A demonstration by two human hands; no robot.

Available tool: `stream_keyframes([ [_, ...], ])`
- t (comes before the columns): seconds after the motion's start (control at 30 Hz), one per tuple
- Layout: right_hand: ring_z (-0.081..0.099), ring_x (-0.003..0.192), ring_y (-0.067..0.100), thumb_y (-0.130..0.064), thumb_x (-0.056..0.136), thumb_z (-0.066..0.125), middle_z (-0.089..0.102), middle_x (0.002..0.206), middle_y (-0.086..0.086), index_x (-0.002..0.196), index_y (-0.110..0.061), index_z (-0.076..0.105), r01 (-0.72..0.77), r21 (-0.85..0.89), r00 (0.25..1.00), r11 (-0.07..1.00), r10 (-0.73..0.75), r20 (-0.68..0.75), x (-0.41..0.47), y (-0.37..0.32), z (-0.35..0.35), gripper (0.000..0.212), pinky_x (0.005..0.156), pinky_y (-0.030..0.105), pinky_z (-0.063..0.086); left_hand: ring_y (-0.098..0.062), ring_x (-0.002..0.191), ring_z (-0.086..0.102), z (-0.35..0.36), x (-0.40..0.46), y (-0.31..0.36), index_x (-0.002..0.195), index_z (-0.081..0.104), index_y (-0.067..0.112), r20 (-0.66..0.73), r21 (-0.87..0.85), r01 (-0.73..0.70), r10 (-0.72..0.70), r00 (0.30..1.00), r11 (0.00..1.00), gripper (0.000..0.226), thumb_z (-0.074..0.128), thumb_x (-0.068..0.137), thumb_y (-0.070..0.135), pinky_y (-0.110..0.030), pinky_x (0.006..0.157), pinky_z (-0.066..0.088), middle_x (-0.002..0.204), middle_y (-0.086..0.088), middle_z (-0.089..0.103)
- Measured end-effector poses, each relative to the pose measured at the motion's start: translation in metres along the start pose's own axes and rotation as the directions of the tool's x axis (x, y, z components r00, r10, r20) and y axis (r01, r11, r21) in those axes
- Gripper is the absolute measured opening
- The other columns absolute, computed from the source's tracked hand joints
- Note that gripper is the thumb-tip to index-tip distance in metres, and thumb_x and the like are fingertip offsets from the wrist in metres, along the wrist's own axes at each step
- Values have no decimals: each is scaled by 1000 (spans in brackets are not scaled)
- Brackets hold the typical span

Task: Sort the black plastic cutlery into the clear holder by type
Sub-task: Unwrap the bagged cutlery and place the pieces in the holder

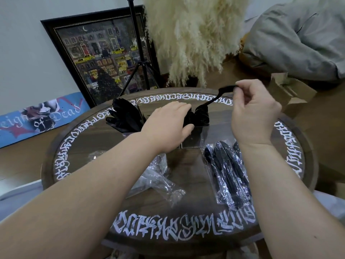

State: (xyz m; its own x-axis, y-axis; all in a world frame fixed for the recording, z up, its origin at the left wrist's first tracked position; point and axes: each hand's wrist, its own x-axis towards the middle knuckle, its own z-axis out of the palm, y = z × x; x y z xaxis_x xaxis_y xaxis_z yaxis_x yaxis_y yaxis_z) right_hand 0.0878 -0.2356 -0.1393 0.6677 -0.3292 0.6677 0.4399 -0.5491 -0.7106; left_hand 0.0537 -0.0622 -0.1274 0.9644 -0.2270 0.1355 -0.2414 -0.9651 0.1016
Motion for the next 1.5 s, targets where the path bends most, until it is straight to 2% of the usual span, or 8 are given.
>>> stream_keyframes([
  [0.17,60,69,31,-16,92,55,68,73,8,96,-13,69,10,-65,992,998,-2,125,-8,6,10,15,69,39,47,-17,139,28,10,0,-7,145,36,16,-47,-43,-10,8,999,999,55,49,96,39,-42,110,32,147,3,39],
  [0.47,62,82,30,-16,96,51,70,86,7,103,-14,68,-29,-120,962,992,60,266,-12,1,18,18,75,38,47,-18,138,30,16,1,-11,145,36,15,-81,-44,-32,28,996,999,56,51,95,36,-42,110,32,147,1,40],
  [0.67,51,119,28,2,91,41,53,133,4,138,-29,48,29,-372,734,928,233,638,-14,1,19,57,95,36,42,-17,139,29,15,0,-11,146,35,16,-84,-34,-42,39,996,999,58,52,94,35,-39,112,29,150,1,36],
  [0.8,48,123,25,4,89,38,50,137,4,142,-30,42,-8,-353,765,935,233,600,-11,-3,10,63,95,33,39,-20,138,33,14,-11,-8,142,42,13,-168,-57,-61,51,985,996,54,55,93,31,-36,113,29,146,-2,42],
  [0.97,56,113,23,-9,94,45,59,128,2,134,-24,53,-18,-289,786,957,192,588,-19,2,-13,43,96,33,43,-26,120,51,20,-38,9,128,58,9,-313,-84,-141,108,943,986,48,57,85,30,-32,103,37,128,-6,58],
  [1.17,58,90,14,-21,90,59,65,98,-5,109,-21,65,7,-430,701,903,302,646,-35,26,-59,19,81,24,41,-26,121,48,53,-60,37,129,58,14,-129,-80,-170,159,979,982,49,64,86,36,-41,103,42,130,-3,56],
  [1.3,61,90,25,-26,84,66,69,91,2,88,-16,66,30,-610,587,792,480,652,-43,47,-79,11,78,31,47,-21,136,28,77,-66,57,144,38,26,112,-32,-139,142,983,990,65,55,87,53,-40,111,31,150,2,34],
  [1.5,52,58,17,-33,81,73,61,60,3,81,-8,69,-36,-684,302,729,660,687,-46,59,-92,25,63,29,46,-22,144,14,98,-68,77,149,20,39,293,10,-117,110,950,993,76,52,84,64,-46,113,26,159,3,12],
])
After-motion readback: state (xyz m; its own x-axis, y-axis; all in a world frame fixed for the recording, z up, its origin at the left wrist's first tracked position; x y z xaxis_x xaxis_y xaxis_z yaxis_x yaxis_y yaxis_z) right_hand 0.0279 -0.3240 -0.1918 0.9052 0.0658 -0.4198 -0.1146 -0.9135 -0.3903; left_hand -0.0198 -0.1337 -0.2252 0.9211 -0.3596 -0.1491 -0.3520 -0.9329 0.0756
